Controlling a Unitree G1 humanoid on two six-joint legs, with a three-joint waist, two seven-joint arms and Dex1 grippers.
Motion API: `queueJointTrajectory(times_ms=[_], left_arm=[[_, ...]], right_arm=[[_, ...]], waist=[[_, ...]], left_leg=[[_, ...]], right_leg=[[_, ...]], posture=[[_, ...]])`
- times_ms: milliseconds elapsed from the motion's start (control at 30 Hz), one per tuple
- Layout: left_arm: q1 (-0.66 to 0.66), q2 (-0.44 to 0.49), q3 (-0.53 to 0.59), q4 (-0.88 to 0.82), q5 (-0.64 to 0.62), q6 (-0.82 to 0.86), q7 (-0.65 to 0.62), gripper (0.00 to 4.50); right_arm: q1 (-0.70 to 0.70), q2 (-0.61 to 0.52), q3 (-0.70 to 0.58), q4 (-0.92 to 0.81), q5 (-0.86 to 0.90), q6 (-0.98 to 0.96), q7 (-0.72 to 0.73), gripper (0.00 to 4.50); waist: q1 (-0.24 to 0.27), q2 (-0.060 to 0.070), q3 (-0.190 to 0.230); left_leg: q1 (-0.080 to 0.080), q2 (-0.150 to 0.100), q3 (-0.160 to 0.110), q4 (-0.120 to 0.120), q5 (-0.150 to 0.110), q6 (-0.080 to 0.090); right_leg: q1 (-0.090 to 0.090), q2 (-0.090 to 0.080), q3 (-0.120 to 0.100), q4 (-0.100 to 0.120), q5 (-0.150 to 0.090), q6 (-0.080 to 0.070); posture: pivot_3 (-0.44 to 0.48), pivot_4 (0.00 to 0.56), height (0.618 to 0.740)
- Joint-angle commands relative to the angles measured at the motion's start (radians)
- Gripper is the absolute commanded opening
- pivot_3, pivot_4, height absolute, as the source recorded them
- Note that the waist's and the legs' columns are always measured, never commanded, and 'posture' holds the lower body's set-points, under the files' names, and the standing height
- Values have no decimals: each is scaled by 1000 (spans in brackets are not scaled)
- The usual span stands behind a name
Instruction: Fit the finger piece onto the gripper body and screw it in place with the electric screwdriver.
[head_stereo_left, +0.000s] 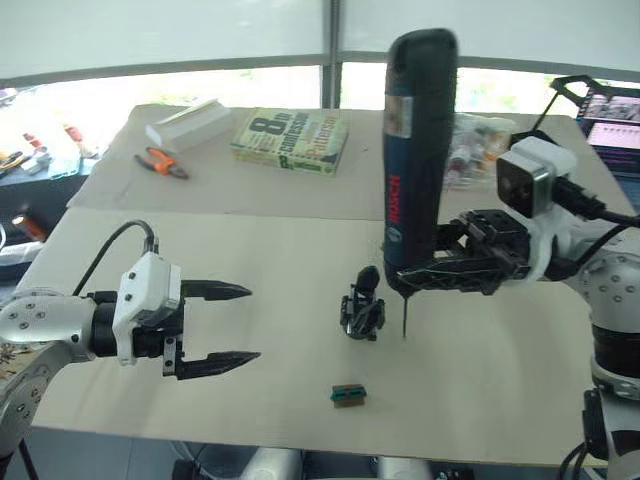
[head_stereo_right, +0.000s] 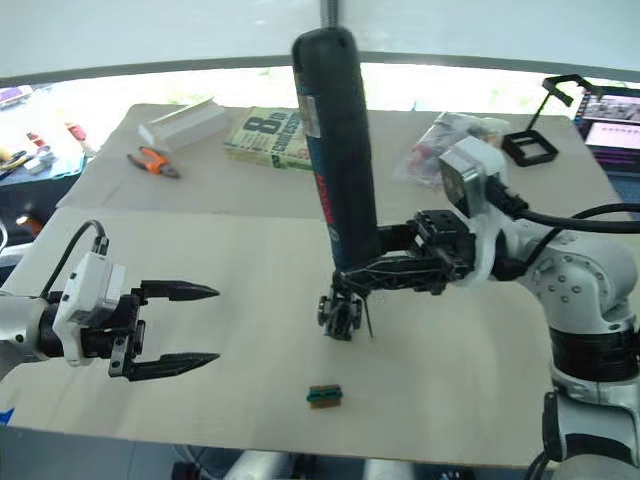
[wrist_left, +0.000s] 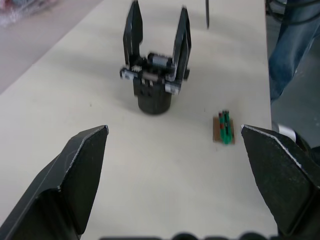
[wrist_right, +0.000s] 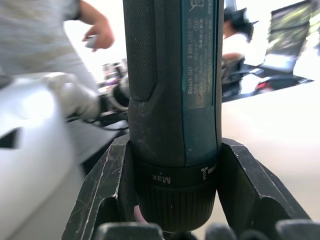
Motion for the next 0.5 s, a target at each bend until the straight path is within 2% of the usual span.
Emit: queueJointTrajectory(times_ms=[33, 167, 267, 500], left_arm=[[1, -1, -44, -15, 49, -77, -41, 4500], [-2, -16, -111, 5, 91, -134, -66, 4500], [-3, -27, -169, 28, 131, -182, -91, 4500], [-38, -88, -333, 130, 277, -359, -133, 4500]], right_arm=[[-12, -36, -34, -51, 60, 20, 102, 1879], [29, 14, 42, -98, -40, -74, 161, 1879], [53, 78, 90, -111, -107, -144, 175, 1879], [122, 212, 166, -149, -218, -289, 181, 1879]], waist=[[8, -1, 0], [10, -2, 0], [3, -2, 0], [-6, -3, 0]], left_leg=[[1, 2, 3, 0, 0, 0], [8, 11, 18, -6, 0, -2], [22, 15, 32, -18, 0, -1], [22, 24, 41, -18, -1, 0]], right_leg=[[0, 2, 1, -1, 1, 1], [1, 9, 14, -7, 3, 6], [5, 12, 27, -9, 5, 8], [3, 21, 30, -15, 9, 5]], posture=[[0, 150, 740], [0, 150, 740], [0, 150, 740], [0, 150, 740]])
